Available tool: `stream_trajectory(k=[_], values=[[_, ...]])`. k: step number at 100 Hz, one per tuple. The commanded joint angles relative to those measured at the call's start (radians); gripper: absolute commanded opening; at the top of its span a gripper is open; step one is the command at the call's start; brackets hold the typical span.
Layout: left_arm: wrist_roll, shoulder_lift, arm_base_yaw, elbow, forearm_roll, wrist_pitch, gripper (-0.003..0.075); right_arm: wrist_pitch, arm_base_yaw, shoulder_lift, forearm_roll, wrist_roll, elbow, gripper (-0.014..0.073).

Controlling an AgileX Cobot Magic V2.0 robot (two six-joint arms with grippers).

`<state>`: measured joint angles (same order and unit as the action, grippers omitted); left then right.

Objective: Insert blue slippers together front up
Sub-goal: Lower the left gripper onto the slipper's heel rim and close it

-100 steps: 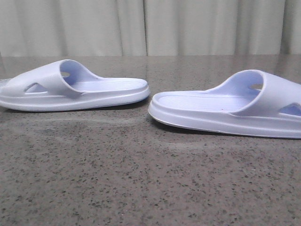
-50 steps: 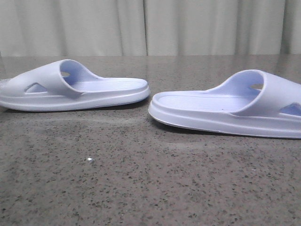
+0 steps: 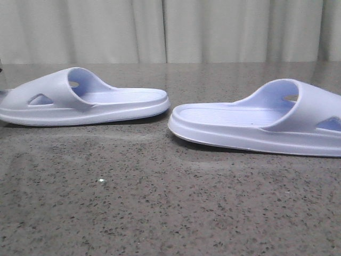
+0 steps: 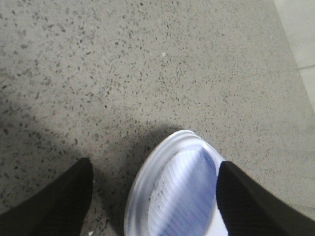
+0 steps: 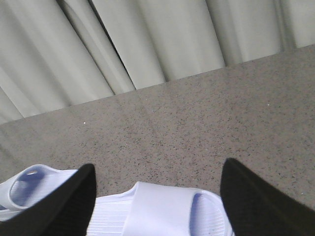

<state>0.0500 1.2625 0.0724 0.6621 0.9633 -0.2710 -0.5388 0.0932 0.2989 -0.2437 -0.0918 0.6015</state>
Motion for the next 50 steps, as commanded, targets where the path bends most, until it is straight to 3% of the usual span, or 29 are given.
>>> stream_trajectory(k=[1,50], values=[[-0.005,0.006,0.007,0.040,0.023,0.031,0.0456,0.082,-0.003,0.020,-0.010,0.002,0.035,0.0463],[-0.059,0.089,0.009,0.056,0.048,-0.010,0.0456,0.092,-0.003,0.020,-0.010,0.002,0.035,0.0463]])
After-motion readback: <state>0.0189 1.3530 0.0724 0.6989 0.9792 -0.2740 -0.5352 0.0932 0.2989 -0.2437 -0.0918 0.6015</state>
